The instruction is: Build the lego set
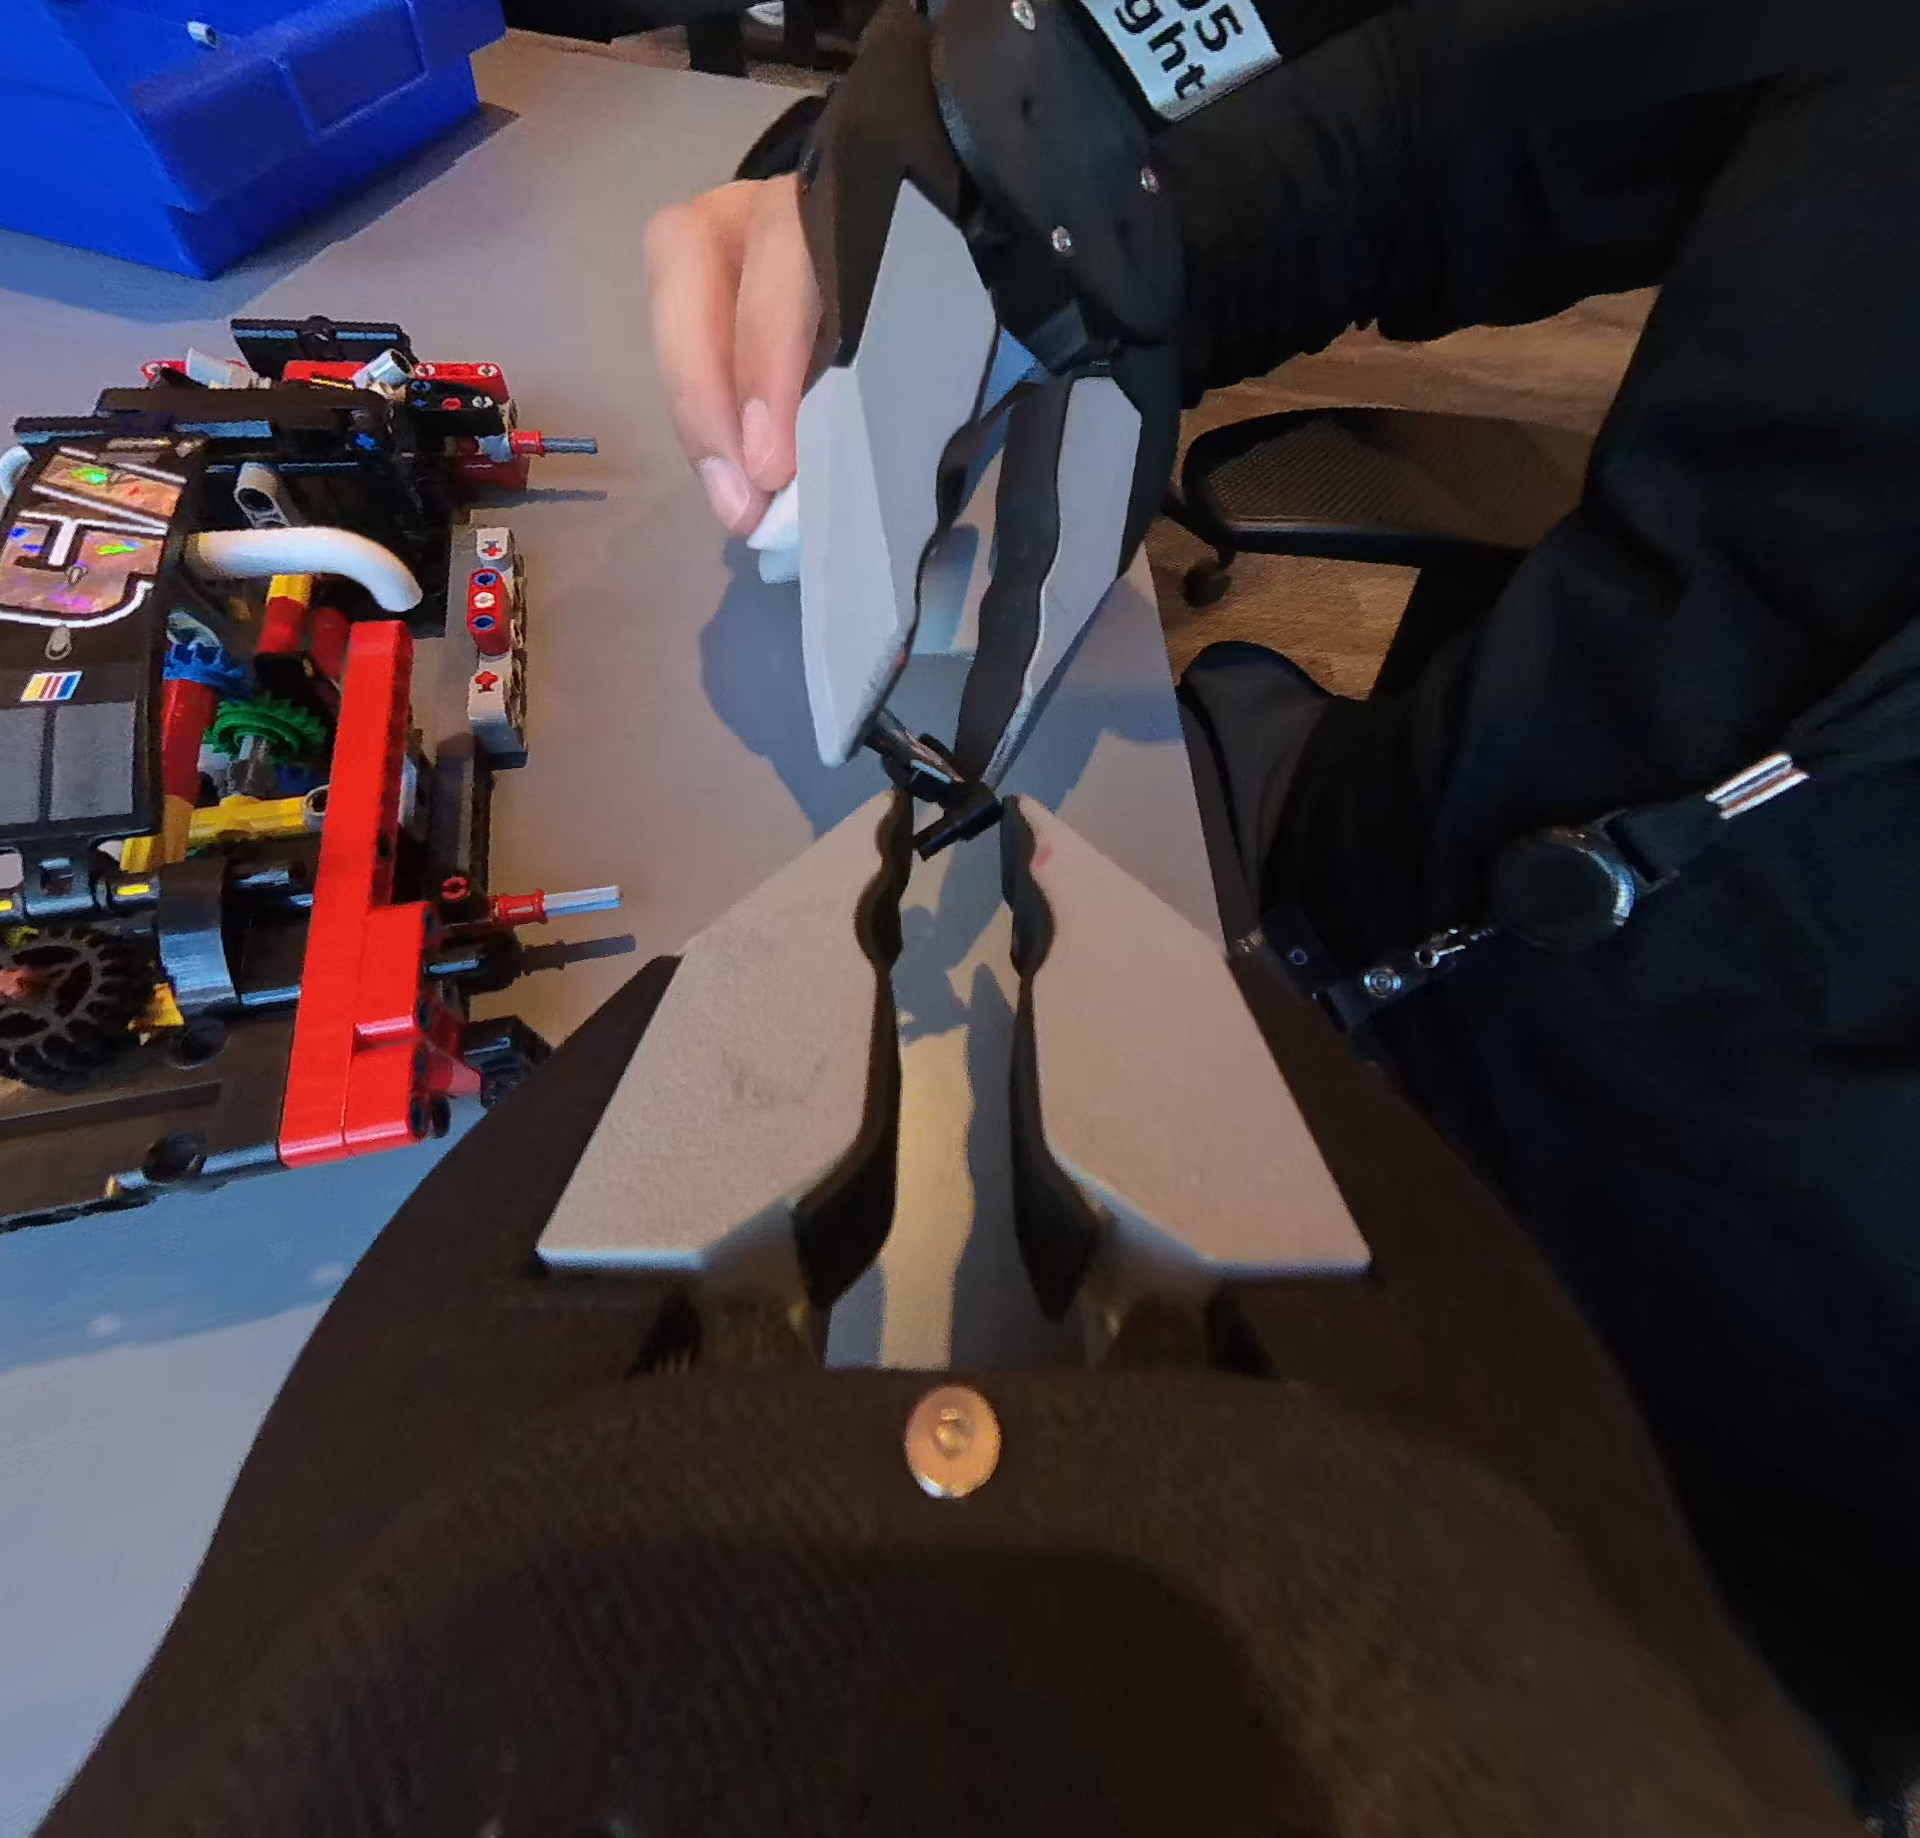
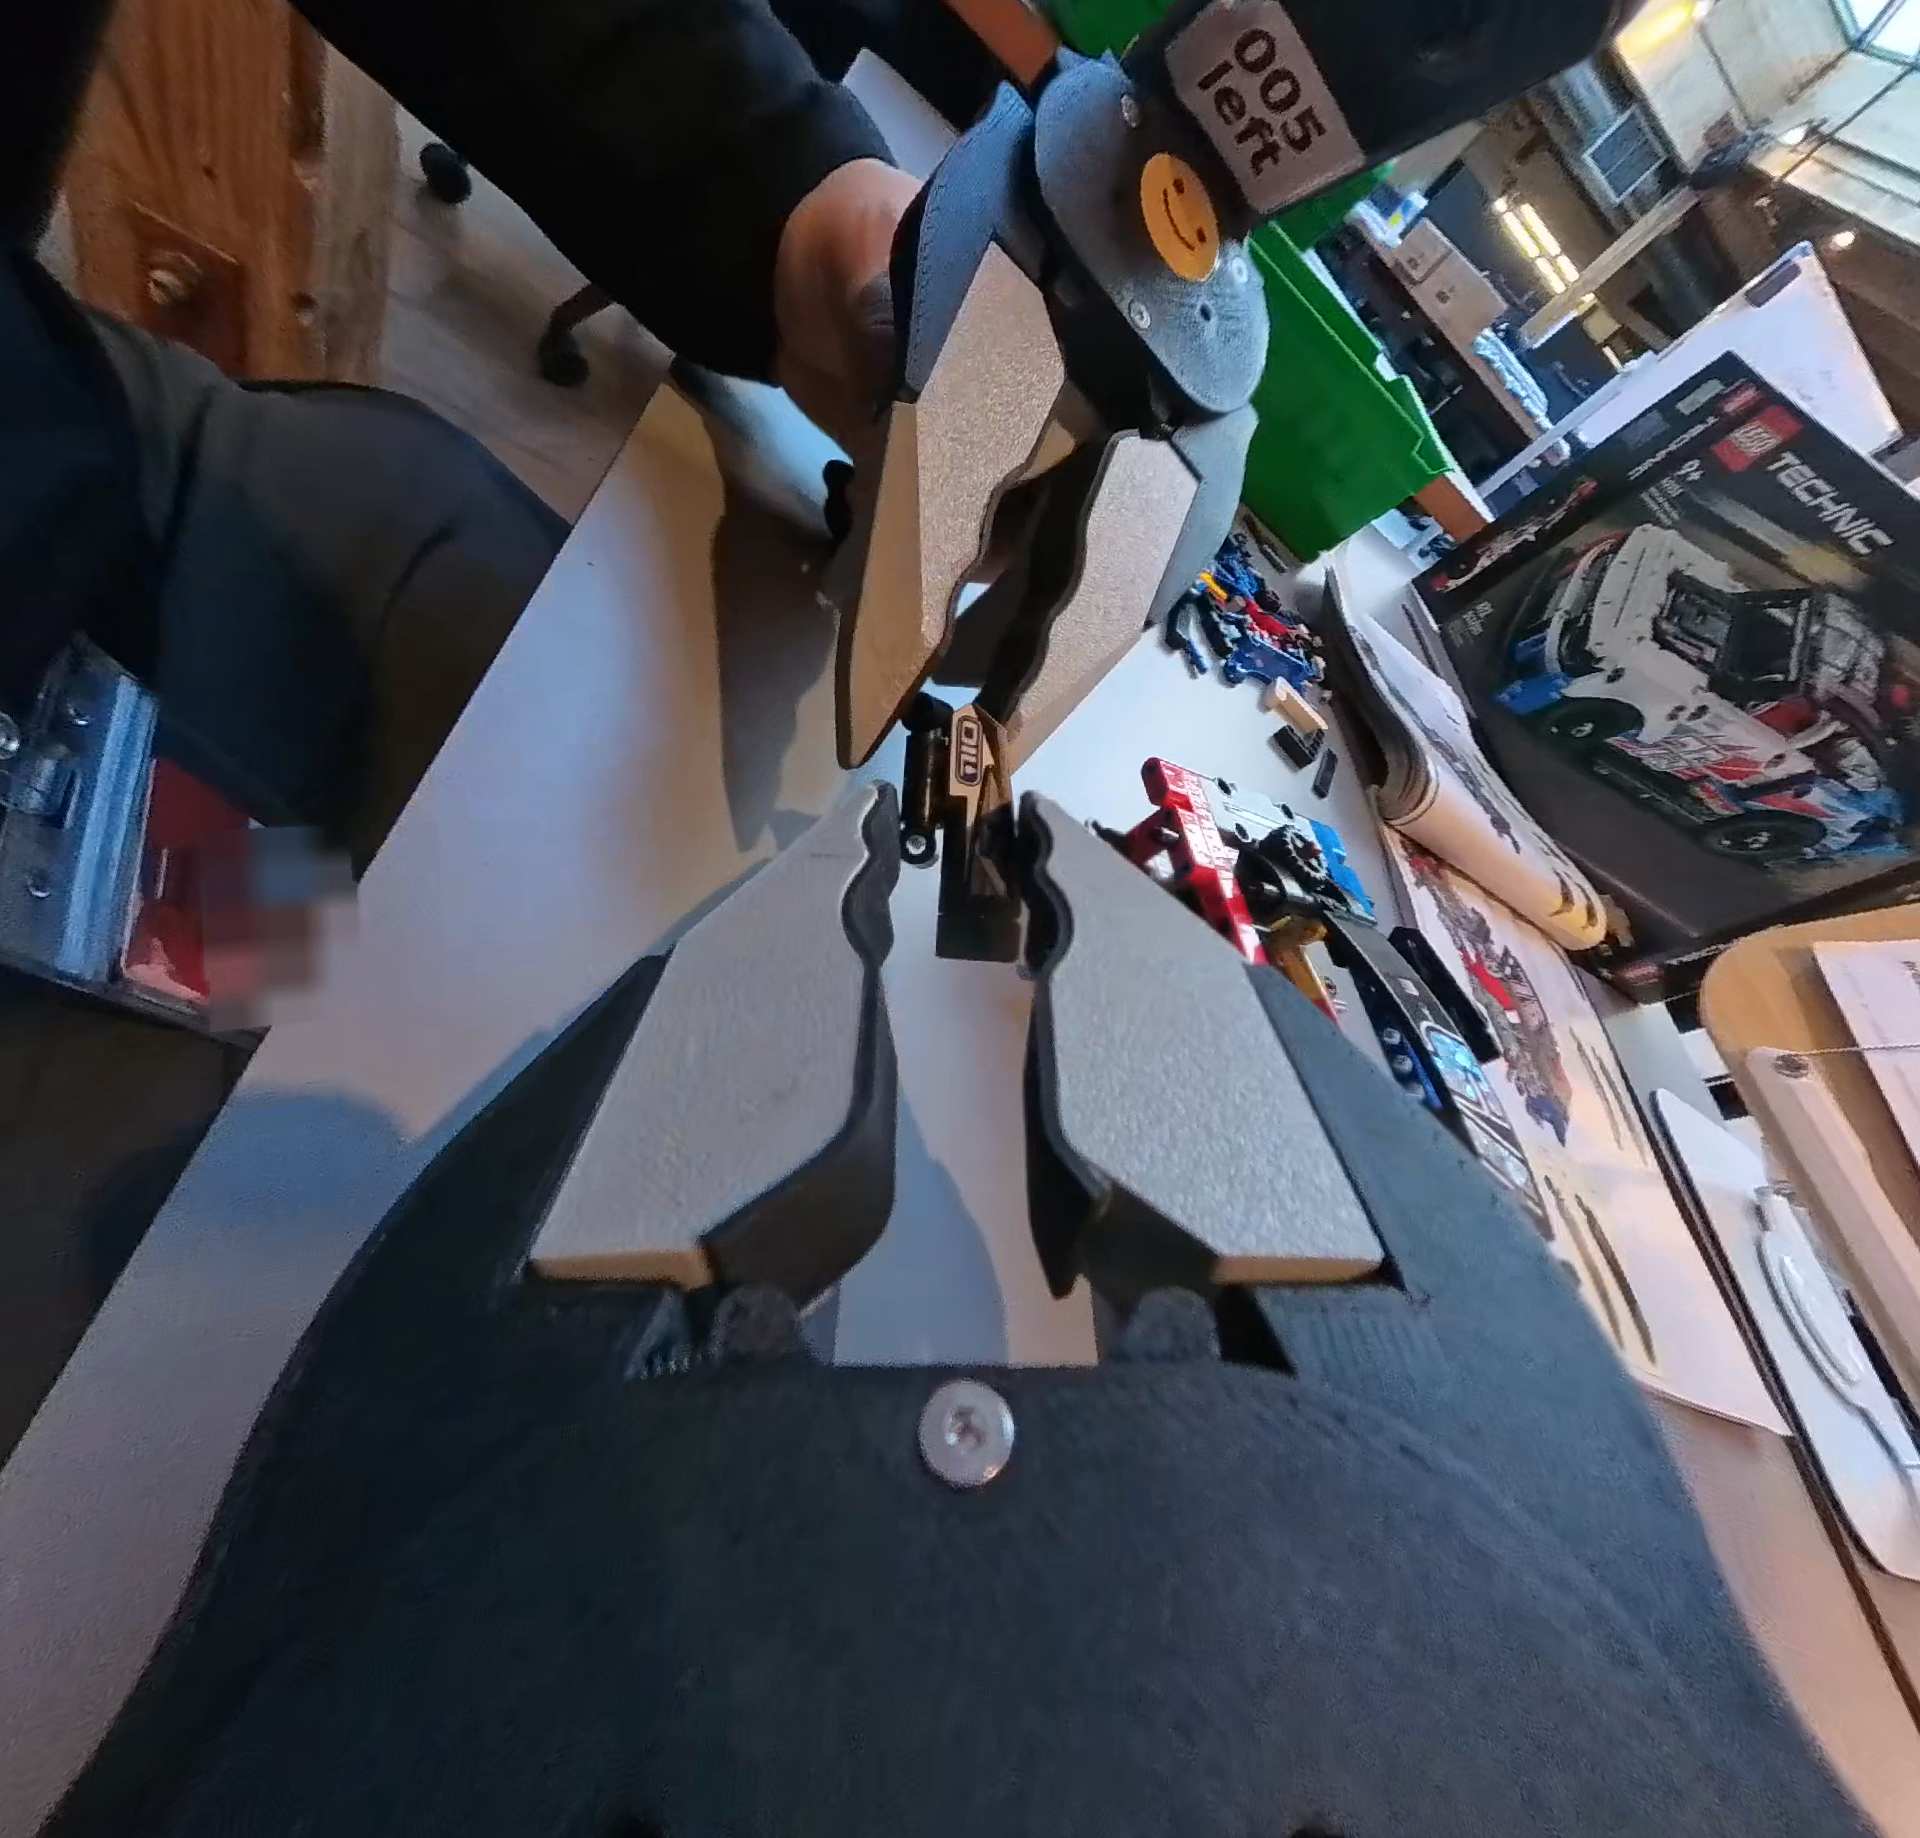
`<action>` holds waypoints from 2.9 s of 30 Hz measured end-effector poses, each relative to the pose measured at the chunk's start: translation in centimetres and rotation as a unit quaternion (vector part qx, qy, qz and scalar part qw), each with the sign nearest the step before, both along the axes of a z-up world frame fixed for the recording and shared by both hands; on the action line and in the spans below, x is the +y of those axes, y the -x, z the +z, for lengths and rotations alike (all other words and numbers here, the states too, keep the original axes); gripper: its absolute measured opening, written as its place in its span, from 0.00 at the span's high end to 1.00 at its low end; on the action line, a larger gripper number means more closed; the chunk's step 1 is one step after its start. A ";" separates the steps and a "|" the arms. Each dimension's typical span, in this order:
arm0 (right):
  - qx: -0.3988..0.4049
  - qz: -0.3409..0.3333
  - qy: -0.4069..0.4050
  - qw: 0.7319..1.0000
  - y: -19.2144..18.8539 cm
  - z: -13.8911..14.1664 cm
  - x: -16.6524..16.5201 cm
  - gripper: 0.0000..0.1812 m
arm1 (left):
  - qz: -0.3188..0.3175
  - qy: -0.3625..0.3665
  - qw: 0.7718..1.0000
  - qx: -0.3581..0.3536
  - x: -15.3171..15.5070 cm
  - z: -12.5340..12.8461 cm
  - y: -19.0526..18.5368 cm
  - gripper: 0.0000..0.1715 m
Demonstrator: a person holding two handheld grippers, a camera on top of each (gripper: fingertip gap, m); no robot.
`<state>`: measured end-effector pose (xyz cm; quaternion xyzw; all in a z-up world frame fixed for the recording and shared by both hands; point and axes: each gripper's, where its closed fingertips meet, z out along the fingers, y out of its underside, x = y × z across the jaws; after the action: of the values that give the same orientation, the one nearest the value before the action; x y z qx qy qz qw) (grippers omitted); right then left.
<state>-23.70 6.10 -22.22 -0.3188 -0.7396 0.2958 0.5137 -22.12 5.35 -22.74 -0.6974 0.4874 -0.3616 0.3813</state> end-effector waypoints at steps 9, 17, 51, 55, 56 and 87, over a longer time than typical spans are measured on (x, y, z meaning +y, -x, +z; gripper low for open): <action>0.023 -0.043 -0.092 0.995 0.1 0.5 1.0 0.90 | 0.043 0.058 0.996 -0.050 0.9 0.5 0.1 0.91; 0.053 -0.066 -0.136 0.987 0.1 1.4 1.4 0.90 | 0.064 0.121 0.985 -0.106 1.2 1.3 0.1 0.92; 0.031 -0.149 -0.342 0.927 0.9 -0.1 3.9 0.91 | 0.180 0.180 0.965 -0.067 3.1 -1.1 1.0 0.95; 0.039 -0.149 -0.344 0.926 0.9 0.3 3.7 0.91 | 0.183 0.172 0.966 -0.070 3.2 -0.9 1.1 0.97; 0.040 -0.149 -0.344 0.926 0.9 0.3 3.7 0.91 | 0.183 0.170 0.966 -0.071 3.2 -0.9 1.1 0.97; 0.052 -0.207 -0.253 0.944 0.1 1.8 6.8 0.90 | 0.213 0.160 0.964 -0.016 3.6 -2.3 2.7 0.91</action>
<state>-23.76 12.90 -20.43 -0.3089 -0.6796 0.0021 0.6653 -24.82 8.98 -25.03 -0.8310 0.2573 -0.3569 0.3403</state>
